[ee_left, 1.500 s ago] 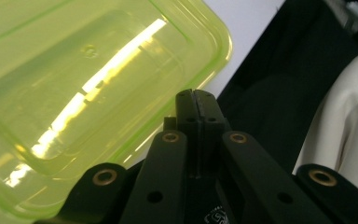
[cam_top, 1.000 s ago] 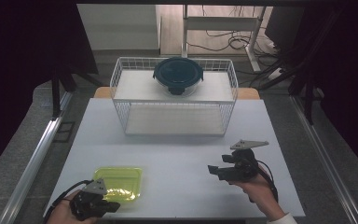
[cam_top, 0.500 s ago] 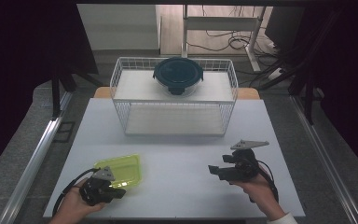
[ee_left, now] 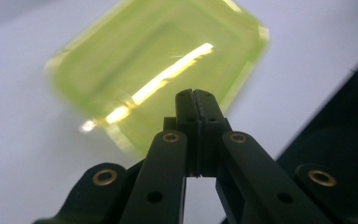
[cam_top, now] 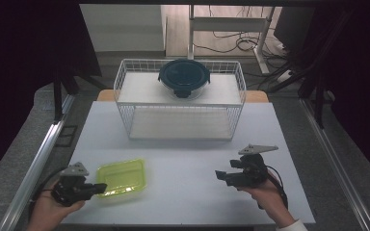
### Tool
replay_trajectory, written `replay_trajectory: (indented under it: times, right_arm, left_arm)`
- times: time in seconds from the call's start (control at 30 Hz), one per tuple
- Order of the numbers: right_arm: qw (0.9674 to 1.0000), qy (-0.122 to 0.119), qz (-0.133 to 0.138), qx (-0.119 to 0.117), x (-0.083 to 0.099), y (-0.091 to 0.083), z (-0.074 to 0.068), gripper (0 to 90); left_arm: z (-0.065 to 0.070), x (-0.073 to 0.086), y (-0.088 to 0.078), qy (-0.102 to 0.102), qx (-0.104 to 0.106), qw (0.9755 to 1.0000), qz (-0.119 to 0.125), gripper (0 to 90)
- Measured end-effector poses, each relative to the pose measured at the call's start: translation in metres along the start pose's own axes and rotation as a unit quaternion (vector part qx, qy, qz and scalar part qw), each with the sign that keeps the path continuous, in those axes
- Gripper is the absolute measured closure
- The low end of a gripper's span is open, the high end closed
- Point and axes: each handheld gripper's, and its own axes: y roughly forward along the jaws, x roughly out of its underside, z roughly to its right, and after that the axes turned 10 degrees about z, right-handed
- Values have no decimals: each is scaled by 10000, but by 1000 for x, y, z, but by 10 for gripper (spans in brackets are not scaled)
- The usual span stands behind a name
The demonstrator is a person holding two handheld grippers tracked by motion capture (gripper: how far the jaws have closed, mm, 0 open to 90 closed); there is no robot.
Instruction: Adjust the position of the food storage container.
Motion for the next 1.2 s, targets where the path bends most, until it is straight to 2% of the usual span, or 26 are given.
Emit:
replay_trajectory:
  times: [0.13, 0.2, 0.3, 0.43, 0.6, 0.73, 1.0, 1.2]
  right_arm:
    - [10000, 25, -30, 18, 0, 1, 1, 257]
    - [10000, 24, -33, 25, 1, 1, 2, 257]
    - [10000, 44, -19, 45, 1, 0, 3, 257]
    - [9999, 62, -51, 80, 1, 0, 4, 257]
    - [9999, 52, -44, 86, 1, 1, 3, 257]
    - [9999, 59, -53, 94, 1, 0, 3, 257]
    - [9999, 65, -36, 107, 0, -1, 4, 257]
    - [9999, 43, -34, 97, 0, -1, 3, 257]
  left_arm:
    - [-19, 4, -2, -225, -372, 9990, -93, 900]
    - [-27, 8, 0, -403, -462, 9980, -168, 900]
    - [-34, 16, 7, -502, -561, 9965, -366, 900]
    - [-35, 21, 19, -546, -525, 9955, -575, 900]
    - [-33, 19, 26, -504, -477, 9956, -632, 900]
    - [-32, 13, 33, -494, -378, 9960, -635, 900]
    - [-20, -6, 52, -219, -212, 9968, -742, 900]
    - [-14, -18, 68, -197, -67, 9970, -747, 900]
